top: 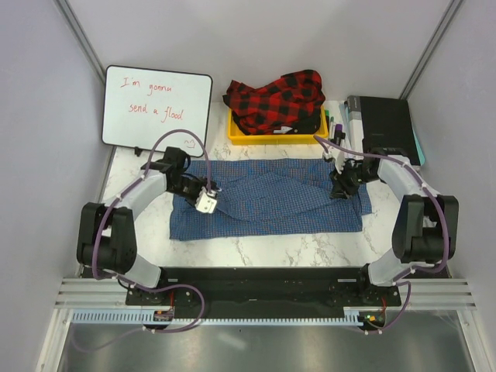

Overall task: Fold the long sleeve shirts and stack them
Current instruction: Fold the shirt

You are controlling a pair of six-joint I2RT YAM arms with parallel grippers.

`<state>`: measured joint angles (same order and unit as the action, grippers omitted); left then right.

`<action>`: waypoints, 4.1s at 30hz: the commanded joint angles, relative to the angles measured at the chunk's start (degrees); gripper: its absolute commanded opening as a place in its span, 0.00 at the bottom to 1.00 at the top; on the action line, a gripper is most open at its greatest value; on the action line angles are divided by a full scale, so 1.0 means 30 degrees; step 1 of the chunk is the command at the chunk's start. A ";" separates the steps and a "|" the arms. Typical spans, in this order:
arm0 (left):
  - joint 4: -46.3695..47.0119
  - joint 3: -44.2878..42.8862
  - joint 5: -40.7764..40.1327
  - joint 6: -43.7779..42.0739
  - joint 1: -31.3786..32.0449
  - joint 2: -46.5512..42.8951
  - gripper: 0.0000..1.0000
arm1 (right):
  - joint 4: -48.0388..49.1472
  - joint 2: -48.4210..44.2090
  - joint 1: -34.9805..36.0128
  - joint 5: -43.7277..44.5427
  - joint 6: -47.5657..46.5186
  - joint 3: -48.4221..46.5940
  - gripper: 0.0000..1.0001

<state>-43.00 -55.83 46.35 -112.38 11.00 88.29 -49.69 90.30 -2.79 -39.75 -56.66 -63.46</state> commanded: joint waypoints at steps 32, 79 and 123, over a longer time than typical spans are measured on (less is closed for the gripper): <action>0.0627 0.0270 -1.1434 1.1354 0.7578 0.3029 0.52 | 0.1011 0.1166 -0.0331 0.3347 0.5586 -0.2193 0.48; -0.2838 -0.0639 -0.7859 1.5455 0.6374 0.1535 0.47 | 0.4380 0.6235 0.8987 1.0846 0.8166 -0.5333 0.49; -0.3095 -0.2482 -0.6638 2.1493 0.9368 0.1099 0.48 | 0.3207 0.5644 0.5118 0.9444 0.9484 -0.3807 0.41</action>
<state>-51.11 -62.46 21.74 -42.02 38.92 94.91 -40.91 110.54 12.19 -10.85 -27.81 -75.79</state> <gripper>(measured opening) 0.444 0.421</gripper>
